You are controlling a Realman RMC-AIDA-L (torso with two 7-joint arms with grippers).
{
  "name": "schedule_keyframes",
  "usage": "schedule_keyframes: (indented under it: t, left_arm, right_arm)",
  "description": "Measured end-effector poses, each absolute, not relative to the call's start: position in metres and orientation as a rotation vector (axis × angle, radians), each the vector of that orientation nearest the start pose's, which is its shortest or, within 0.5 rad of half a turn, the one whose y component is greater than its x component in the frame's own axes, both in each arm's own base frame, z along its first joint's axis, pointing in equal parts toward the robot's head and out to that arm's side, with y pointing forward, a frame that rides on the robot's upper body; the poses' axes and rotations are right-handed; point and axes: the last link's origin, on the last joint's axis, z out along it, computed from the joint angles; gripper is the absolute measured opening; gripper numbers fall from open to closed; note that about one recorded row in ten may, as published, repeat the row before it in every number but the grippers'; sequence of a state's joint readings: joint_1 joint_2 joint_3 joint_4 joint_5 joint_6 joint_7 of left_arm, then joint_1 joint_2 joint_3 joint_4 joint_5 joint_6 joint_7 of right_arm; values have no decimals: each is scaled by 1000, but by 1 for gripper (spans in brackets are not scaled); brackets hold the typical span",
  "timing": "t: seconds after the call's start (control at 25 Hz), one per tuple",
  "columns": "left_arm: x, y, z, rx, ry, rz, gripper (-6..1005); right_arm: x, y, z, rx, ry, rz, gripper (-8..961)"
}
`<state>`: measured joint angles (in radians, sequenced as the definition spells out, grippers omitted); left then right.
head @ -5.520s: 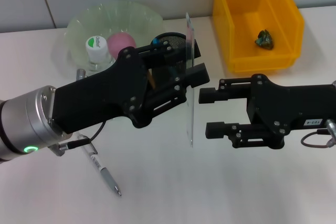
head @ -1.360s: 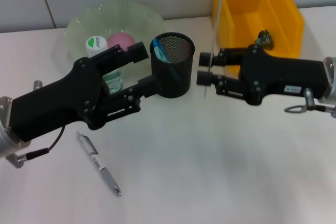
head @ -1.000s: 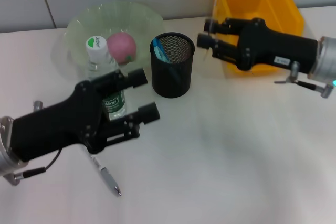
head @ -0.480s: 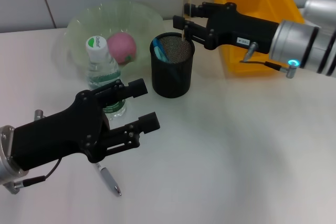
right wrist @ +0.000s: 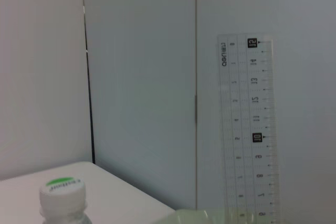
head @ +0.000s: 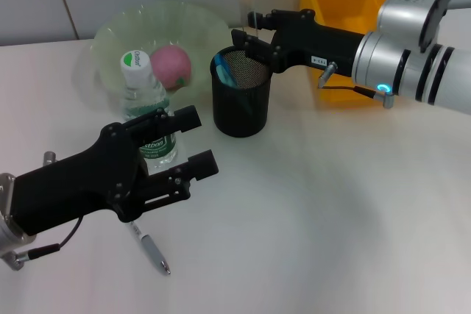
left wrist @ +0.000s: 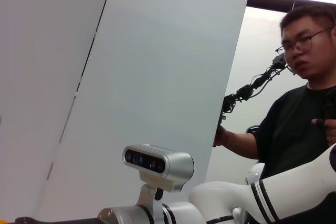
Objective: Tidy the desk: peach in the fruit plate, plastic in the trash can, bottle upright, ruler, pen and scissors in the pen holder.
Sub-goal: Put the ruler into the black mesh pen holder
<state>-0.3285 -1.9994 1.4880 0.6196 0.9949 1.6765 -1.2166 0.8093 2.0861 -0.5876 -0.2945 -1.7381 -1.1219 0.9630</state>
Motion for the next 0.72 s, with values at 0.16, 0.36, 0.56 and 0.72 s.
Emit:
schedule_keyframes:
  t: [0.16,0.36,0.56,0.72]
  left_arm:
    - [-217,271,-7,-2672,-450,-1435,731]
    - [-216,272,-7,-2674,-447,-1435,731]
    - [-217,273,-5,-2661,-446,-1436,730]
    - [-218,273,-4,-2658,-446,-1433,730]
  right_arm:
    - [207,418,-41,-2411,377,717,420]
    - [210,417,-46,-2432,373,672,432]
    - [212,415,-47,-2429,380,668,444]
    - [213,415,-47,-2428,383,666,454]
